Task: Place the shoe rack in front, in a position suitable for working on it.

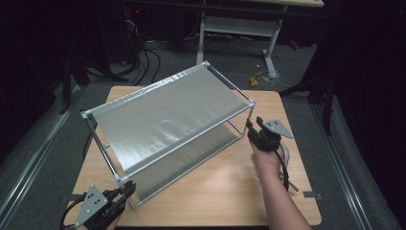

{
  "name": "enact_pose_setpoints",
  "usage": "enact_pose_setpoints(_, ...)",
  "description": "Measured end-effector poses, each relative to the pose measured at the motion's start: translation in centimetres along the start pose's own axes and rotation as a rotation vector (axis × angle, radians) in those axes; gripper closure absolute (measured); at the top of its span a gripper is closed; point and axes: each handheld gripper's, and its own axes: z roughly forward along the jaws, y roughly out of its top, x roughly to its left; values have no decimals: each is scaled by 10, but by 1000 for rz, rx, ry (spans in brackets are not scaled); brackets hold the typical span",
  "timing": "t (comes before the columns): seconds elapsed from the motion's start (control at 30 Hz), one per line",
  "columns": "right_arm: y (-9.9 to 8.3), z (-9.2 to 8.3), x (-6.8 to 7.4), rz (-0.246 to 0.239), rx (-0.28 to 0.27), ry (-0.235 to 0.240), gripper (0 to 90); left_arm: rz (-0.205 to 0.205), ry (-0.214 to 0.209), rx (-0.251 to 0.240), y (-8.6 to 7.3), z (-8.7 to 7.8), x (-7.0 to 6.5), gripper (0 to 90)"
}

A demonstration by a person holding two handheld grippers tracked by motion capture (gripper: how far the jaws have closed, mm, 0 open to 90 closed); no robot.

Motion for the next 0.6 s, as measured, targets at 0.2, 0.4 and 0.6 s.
enact_pose_setpoints(0.2, -24, -67, 1, -10, -6, 51, 564, 26, -47, 17, 7, 14, -14, 802)
enact_pose_setpoints(0.4, -59, -120, -7, -19, 30, 55, 563, 71, -147, 28, 20, 51, -45, 803)
enact_pose_setpoints(0.6, -75, -136, -13, -13, 16, 35, 558, 100, -238, 42, 34, 87, -78, 803)
